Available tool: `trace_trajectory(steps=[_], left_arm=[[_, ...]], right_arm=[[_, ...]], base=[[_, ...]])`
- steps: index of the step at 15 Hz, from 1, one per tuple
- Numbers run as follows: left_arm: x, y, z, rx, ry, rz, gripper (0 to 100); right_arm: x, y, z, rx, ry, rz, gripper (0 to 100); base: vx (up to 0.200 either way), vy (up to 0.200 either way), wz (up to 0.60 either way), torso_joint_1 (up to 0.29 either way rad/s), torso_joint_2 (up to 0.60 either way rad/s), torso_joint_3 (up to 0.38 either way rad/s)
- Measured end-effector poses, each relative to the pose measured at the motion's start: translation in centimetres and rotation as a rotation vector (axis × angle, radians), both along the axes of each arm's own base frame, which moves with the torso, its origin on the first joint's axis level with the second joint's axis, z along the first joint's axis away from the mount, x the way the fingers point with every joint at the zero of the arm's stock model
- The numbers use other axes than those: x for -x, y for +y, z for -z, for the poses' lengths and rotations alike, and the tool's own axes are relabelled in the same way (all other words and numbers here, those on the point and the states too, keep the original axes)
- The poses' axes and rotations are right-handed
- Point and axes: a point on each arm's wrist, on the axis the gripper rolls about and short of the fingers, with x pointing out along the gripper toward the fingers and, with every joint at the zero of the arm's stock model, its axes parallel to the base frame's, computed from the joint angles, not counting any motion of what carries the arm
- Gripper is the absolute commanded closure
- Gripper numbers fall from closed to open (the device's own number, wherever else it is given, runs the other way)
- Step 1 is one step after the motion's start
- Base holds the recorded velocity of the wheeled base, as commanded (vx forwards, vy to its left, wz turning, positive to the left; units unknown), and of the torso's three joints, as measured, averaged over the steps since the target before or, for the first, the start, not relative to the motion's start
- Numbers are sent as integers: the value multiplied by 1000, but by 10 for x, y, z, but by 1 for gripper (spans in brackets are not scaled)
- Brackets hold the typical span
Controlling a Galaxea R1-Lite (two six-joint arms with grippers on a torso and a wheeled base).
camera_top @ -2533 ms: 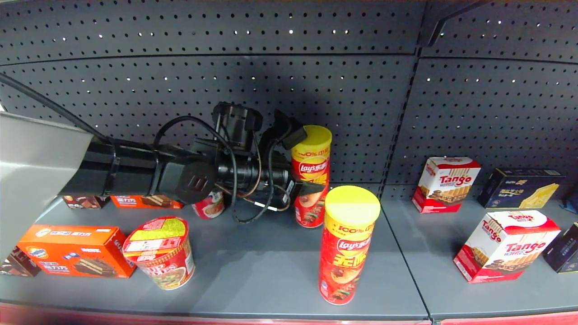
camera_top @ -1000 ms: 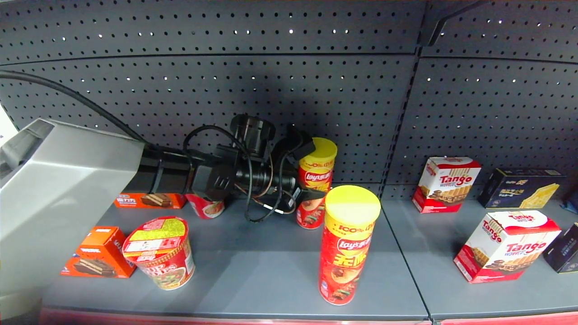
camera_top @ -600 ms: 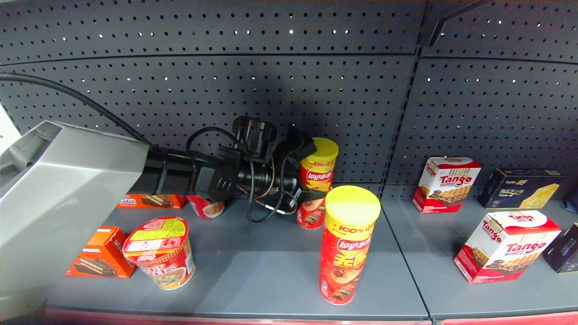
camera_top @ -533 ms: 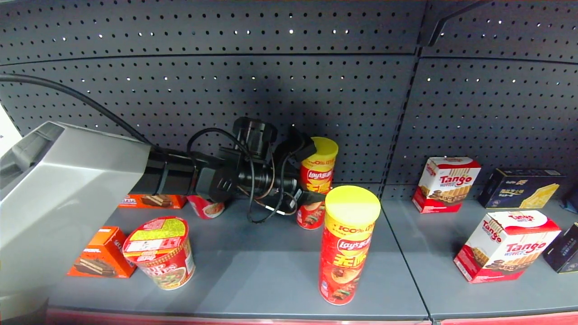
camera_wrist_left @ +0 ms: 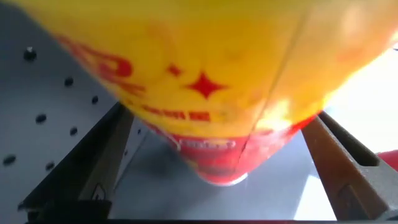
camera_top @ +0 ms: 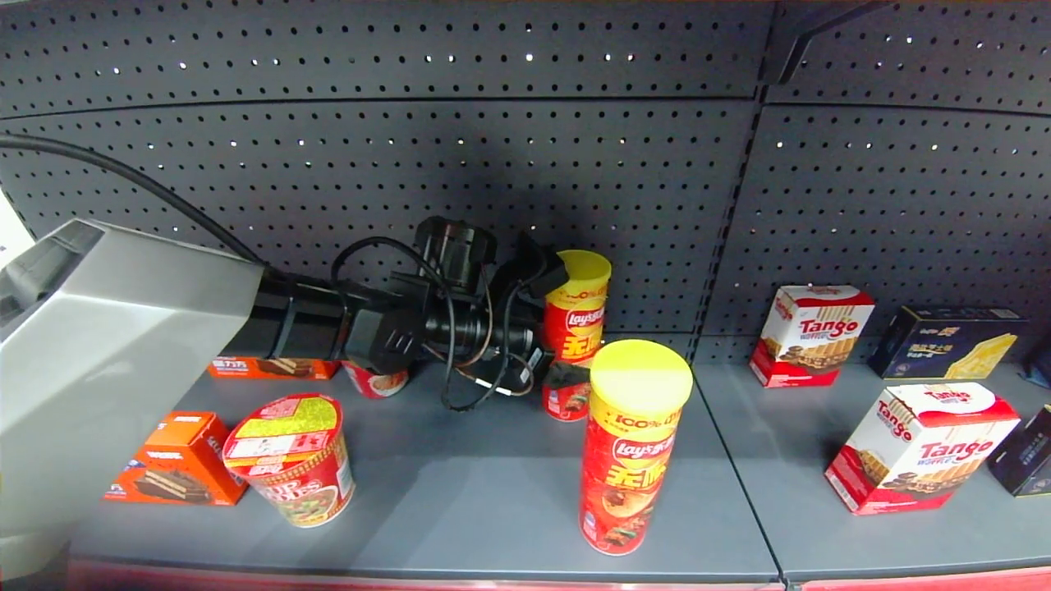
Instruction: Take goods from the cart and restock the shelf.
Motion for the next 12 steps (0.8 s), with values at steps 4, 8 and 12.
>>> trace_trajectory(steps=[4, 8, 12], left_arm=[[2, 13, -6, -24, -19, -72, 0], [4, 21, -10, -39, -45, -129, 0], [8, 23, -7, -29, -61, -146, 0]], right_arm=[[0, 0, 1, 1, 7, 1, 0], [0, 0, 3, 6, 31, 0, 0], [0, 0, 4, 8, 35, -1, 0]], base=[[0, 0, 0, 0, 0, 0], [0, 0, 0, 0, 0, 0], [0, 0, 0, 0, 0, 0]])
